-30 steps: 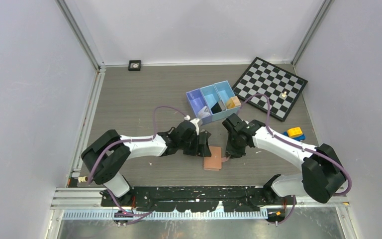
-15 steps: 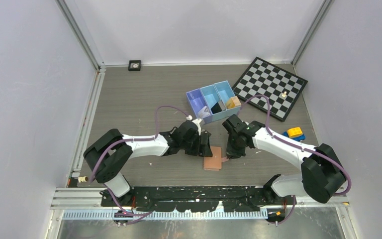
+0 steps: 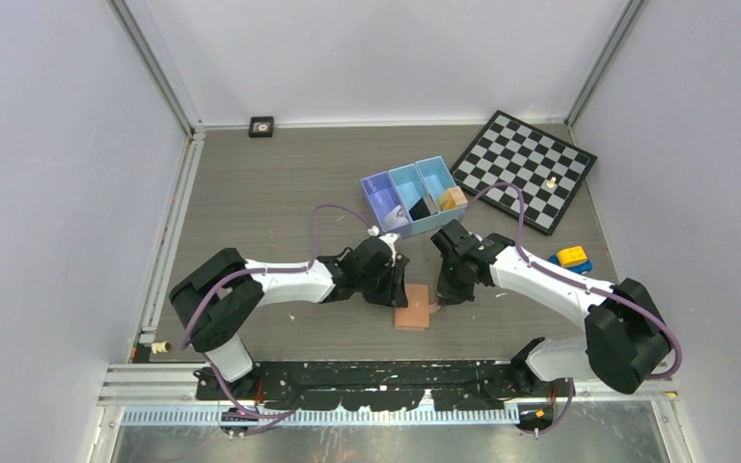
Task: Put the credit cards into the card holder
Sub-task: Close the card holder at the center of the board.
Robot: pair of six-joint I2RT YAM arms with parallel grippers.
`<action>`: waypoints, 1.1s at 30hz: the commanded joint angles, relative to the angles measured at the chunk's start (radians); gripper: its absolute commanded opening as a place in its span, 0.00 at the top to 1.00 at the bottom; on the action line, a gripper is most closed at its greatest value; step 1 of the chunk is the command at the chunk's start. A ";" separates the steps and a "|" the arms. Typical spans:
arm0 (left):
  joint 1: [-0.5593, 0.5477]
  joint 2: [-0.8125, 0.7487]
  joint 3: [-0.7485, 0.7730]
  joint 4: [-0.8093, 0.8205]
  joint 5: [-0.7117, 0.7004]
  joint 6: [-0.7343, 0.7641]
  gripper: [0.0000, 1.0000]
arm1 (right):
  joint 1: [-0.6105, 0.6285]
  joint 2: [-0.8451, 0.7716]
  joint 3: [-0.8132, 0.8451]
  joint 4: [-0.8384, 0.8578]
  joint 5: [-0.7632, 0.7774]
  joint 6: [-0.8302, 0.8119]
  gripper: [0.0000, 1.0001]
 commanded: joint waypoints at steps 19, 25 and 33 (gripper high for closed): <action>-0.034 0.062 0.036 -0.120 -0.090 0.027 0.75 | 0.001 0.111 -0.010 0.285 -0.155 0.029 1.00; -0.034 0.063 0.037 -0.119 -0.093 0.028 0.77 | 0.002 0.104 -0.016 0.276 -0.173 0.001 1.00; -0.034 0.060 0.037 -0.127 -0.102 0.031 0.79 | 0.002 0.037 0.007 0.200 -0.154 -0.041 1.00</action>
